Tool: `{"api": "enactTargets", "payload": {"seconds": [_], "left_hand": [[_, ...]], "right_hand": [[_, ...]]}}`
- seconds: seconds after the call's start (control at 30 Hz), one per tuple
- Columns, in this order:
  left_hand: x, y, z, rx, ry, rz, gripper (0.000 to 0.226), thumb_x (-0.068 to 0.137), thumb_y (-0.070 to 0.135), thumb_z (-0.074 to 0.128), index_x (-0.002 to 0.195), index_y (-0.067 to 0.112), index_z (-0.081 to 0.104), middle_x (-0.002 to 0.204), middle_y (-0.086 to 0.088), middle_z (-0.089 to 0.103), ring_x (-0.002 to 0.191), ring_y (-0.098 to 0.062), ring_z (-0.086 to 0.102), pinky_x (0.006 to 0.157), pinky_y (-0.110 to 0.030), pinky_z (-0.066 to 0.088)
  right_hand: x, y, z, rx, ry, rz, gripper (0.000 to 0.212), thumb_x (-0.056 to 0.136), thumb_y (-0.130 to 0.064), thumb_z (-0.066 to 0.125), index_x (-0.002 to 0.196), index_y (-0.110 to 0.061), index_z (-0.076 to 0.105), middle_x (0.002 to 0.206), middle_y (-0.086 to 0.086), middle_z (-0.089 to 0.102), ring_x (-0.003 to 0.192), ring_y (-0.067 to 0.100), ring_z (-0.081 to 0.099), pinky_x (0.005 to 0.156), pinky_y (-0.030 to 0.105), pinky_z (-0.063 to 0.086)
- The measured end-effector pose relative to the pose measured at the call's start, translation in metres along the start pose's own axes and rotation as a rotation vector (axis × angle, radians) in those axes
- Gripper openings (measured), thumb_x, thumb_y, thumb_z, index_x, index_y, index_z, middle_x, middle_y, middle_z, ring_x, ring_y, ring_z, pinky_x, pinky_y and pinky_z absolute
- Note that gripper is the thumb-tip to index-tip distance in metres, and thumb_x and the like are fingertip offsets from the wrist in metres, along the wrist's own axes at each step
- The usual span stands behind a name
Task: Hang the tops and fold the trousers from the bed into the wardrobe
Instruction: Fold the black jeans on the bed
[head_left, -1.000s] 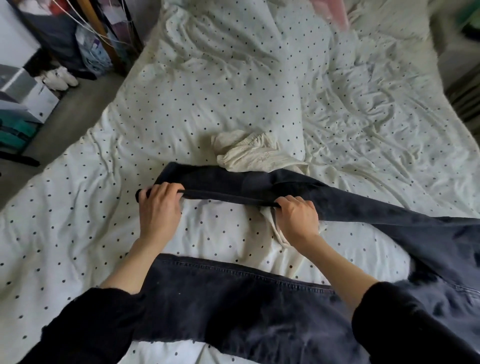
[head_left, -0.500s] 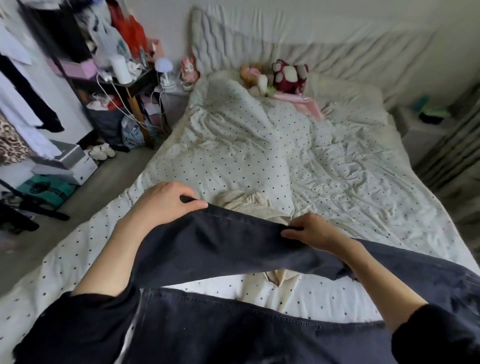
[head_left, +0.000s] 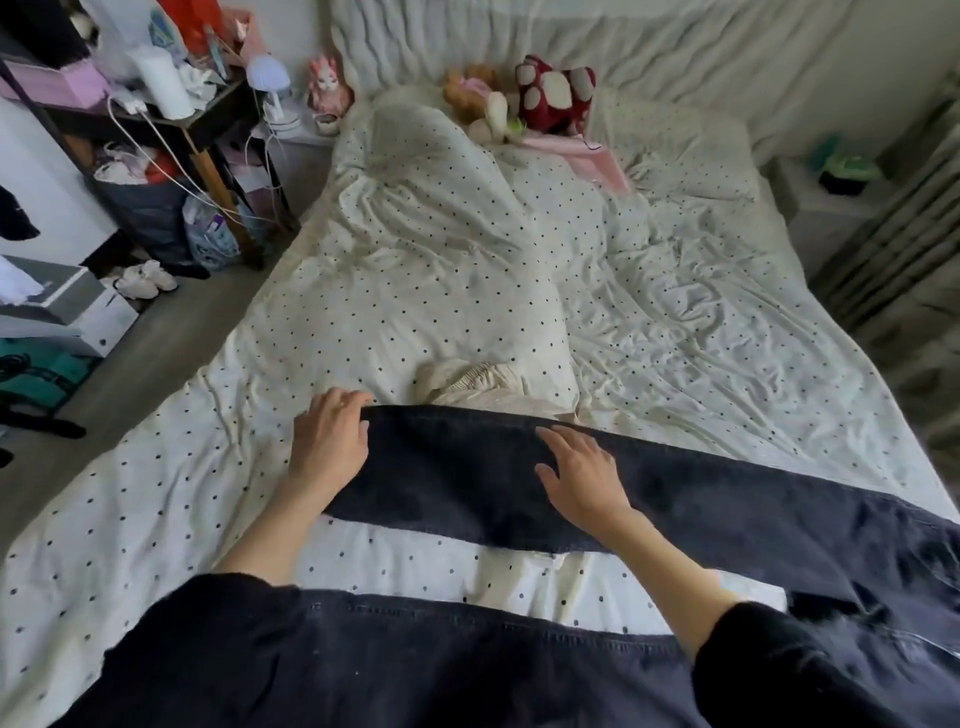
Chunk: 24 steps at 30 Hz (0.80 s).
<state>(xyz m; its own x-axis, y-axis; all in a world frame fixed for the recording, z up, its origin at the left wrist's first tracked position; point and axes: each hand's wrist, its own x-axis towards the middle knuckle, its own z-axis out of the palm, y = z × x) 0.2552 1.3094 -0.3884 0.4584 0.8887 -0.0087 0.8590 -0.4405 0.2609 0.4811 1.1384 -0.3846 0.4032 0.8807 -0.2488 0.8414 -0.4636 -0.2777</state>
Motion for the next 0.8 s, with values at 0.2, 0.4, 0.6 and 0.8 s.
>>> {"api": "enactTargets", "payload": {"seconds": [0.2, 0.4, 0.6, 0.8], "left_hand": [[-0.043, 0.012, 0.090, 0.041, -0.385, 0.178, 0.054, 0.099, 0.033, 0.038, 0.149, 0.027, 0.018, 0.158, -0.003, 0.005, 0.145, -0.025, 0.002, 0.114, -0.049, 0.013], [-0.050, -0.028, 0.142, 0.317, -0.605, 0.070, 0.063, 0.094, 0.060, 0.014, 0.140, 0.037, -0.024, 0.154, 0.007, -0.024, 0.143, -0.022, -0.021, 0.113, -0.056, -0.006], [-0.007, -0.022, 0.126, 0.241, -0.775, -0.040, 0.059, 0.093, 0.063, 0.010, 0.147, 0.042, -0.007, 0.155, 0.006, -0.023, 0.143, -0.023, -0.019, 0.113, -0.057, -0.004], [-0.037, 0.027, 0.144, 0.104, -0.585, 0.155, 0.061, 0.093, 0.060, 0.006, 0.145, 0.037, -0.017, 0.152, 0.004, -0.030, 0.143, -0.023, -0.021, 0.112, -0.060, -0.002]], "right_hand": [[-0.021, 0.030, 0.067, -0.184, -0.126, 0.029, 0.064, 0.096, -0.045, 0.044, 0.150, -0.030, 0.014, 0.159, 0.003, 0.003, 0.146, 0.025, 0.003, 0.114, 0.053, 0.010], [-0.013, 0.045, 0.109, -0.276, -0.299, 0.019, 0.089, 0.076, -0.063, 0.062, 0.147, -0.028, 0.021, 0.156, 0.005, 0.018, 0.141, 0.032, 0.026, 0.099, 0.069, 0.025], [0.045, 0.031, 0.098, -0.117, -0.353, -0.063, 0.066, 0.095, -0.058, 0.028, 0.150, -0.035, 0.001, 0.157, -0.004, -0.017, 0.145, 0.021, -0.016, 0.111, 0.061, -0.005], [0.013, 0.042, 0.119, -0.141, -0.176, -0.109, 0.094, 0.068, -0.075, -0.027, 0.149, -0.036, 0.000, 0.159, -0.005, -0.008, 0.146, 0.018, -0.010, 0.112, 0.051, -0.012]]}}
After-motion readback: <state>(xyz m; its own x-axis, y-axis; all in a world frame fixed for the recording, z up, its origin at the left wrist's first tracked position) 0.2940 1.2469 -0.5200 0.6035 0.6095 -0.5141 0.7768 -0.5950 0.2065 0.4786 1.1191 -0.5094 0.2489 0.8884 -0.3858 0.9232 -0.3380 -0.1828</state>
